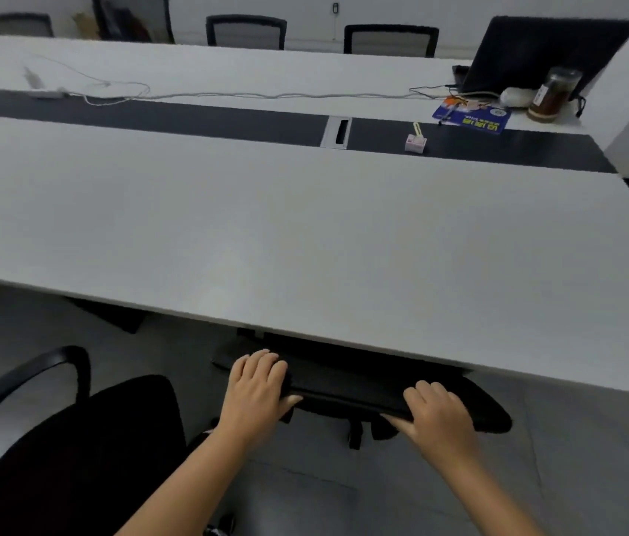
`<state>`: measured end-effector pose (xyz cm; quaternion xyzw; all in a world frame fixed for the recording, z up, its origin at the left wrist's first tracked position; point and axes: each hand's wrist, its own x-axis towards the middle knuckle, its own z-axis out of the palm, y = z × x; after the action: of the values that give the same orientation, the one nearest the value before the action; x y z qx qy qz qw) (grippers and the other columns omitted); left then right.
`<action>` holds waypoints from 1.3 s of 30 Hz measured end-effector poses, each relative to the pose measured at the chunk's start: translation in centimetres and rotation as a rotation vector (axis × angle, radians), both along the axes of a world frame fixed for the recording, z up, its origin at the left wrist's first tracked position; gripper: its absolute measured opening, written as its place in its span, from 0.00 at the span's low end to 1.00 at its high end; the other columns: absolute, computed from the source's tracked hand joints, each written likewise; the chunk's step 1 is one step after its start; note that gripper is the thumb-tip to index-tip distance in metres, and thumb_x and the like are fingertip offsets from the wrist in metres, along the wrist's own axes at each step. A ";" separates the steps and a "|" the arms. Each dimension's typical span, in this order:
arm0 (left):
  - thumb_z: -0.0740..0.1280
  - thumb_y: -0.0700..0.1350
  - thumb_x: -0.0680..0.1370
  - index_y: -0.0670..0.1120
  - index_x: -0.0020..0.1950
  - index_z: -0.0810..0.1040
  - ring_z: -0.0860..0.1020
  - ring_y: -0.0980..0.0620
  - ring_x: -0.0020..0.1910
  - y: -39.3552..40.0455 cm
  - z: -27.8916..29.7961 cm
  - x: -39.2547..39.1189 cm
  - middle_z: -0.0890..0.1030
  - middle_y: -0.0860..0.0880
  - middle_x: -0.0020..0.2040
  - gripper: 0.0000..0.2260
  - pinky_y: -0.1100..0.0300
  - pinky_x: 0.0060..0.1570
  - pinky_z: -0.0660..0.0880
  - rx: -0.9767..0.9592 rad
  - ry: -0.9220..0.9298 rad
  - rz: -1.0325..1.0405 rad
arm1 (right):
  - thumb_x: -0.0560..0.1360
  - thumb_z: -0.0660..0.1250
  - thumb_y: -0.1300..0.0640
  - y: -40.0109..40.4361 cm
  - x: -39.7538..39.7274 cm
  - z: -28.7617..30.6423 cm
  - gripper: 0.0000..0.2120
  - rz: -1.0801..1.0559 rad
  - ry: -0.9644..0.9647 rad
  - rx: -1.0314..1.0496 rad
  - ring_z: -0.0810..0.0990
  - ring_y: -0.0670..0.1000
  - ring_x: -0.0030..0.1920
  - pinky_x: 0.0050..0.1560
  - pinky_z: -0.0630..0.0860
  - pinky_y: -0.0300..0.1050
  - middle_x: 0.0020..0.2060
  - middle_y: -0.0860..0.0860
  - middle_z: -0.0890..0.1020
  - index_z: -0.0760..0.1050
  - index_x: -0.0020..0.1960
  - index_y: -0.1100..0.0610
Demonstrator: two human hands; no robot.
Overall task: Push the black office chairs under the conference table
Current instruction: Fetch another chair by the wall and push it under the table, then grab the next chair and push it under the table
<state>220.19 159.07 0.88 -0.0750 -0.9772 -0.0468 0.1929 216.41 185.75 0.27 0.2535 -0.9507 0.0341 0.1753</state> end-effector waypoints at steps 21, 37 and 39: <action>0.64 0.33 0.74 0.47 0.46 0.76 0.77 0.66 0.40 12.3 -0.4 47.1 0.77 0.45 0.48 0.09 0.80 0.35 0.69 1.696 0.362 1.633 | 0.68 0.44 0.25 -14.7 27.1 -1.1 0.34 1.072 -1.038 0.378 0.78 0.44 0.50 0.57 0.64 0.27 0.45 0.45 0.82 0.69 0.61 0.45; 0.61 0.31 0.75 0.42 0.52 0.72 0.76 0.61 0.46 3.4 -0.1 78.7 0.76 0.46 0.49 0.10 0.82 0.37 0.68 1.633 0.746 1.753 | 0.75 0.63 0.54 -31.4 59.8 0.1 0.22 1.099 -1.306 0.452 0.69 0.46 0.60 0.51 0.63 0.28 0.60 0.50 0.71 0.64 0.67 0.57; 0.61 0.30 0.74 0.40 0.52 0.73 0.77 0.57 0.47 0.9 -1.2 80.1 0.77 0.44 0.49 0.09 0.82 0.36 0.69 1.660 0.721 1.772 | 0.70 0.66 0.43 -34.0 60.9 -0.1 0.31 1.054 -1.321 0.476 0.69 0.46 0.61 0.54 0.63 0.32 0.63 0.48 0.69 0.63 0.67 0.56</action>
<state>300.27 159.94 -0.30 0.7378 -0.2612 -0.4758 0.4013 277.36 151.72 0.18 0.6179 -0.5988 0.0513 -0.5071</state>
